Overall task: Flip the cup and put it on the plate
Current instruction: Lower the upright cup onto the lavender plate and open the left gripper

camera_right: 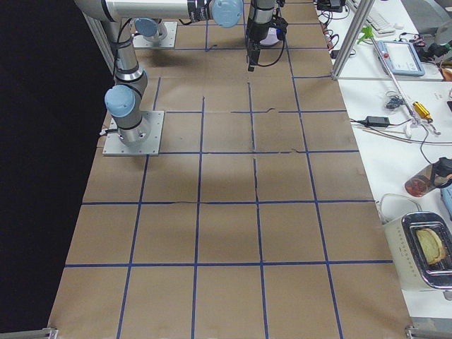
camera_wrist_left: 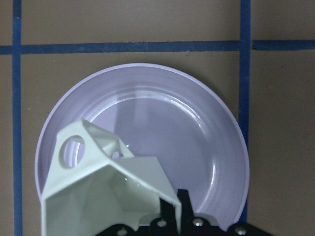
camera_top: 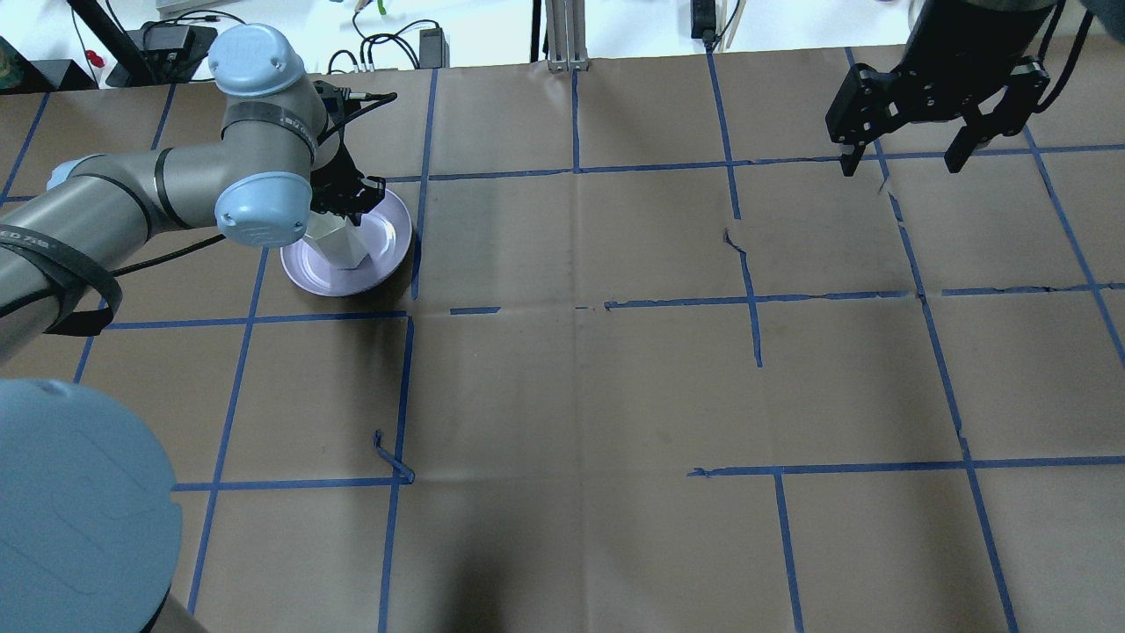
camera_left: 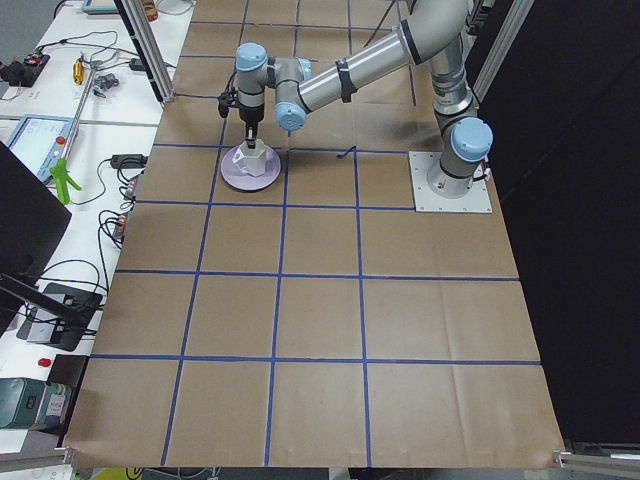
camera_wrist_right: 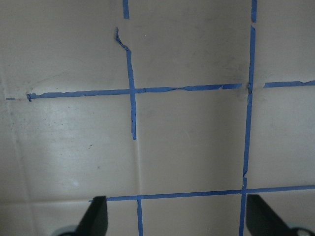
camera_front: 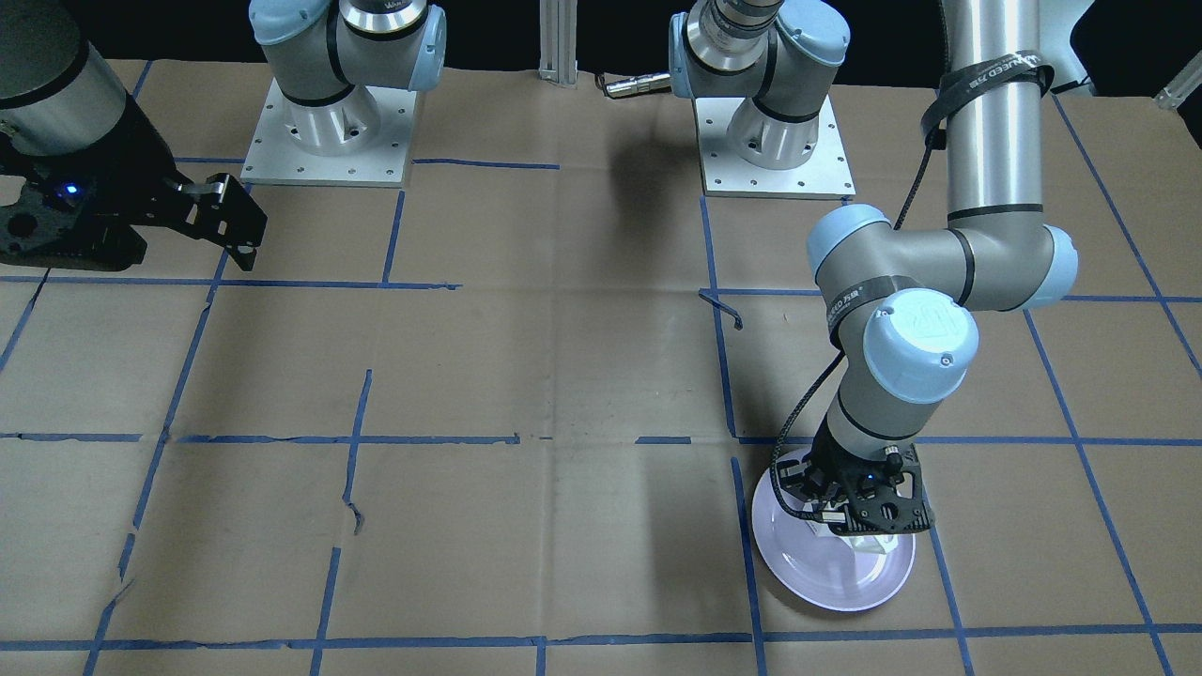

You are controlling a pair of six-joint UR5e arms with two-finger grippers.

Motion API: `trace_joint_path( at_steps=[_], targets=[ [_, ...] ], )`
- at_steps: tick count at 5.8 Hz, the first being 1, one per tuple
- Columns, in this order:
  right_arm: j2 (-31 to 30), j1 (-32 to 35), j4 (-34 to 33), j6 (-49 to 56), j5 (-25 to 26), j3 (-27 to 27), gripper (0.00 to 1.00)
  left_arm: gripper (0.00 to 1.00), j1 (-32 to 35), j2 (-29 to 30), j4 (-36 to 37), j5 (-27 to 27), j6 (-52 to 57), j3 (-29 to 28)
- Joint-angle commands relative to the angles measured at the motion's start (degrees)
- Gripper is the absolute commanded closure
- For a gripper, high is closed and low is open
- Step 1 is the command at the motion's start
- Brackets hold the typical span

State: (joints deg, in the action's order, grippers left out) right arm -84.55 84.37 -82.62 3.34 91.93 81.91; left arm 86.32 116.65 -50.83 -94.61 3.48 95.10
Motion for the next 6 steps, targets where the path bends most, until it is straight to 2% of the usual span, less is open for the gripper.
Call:
trace_joint_path(
  at_steps=[1, 3, 6],
  targets=[
    [0.0, 0.0, 0.0, 0.0, 0.0, 0.0, 0.00, 0.01, 0.0, -0.5, -0.8, -1.4, 0.1, -1.1],
    [0.0, 0.0, 0.0, 0.0, 0.0, 0.0, 0.00, 0.01, 0.3, -6.4, -7.7, -1.5, 0.1, -2.6],
    [0.0, 0.0, 0.0, 0.0, 0.0, 0.0, 0.00, 0.01, 6.4, -10.5, -32.1, 1.3, -3.7, -16.2]
  ],
)
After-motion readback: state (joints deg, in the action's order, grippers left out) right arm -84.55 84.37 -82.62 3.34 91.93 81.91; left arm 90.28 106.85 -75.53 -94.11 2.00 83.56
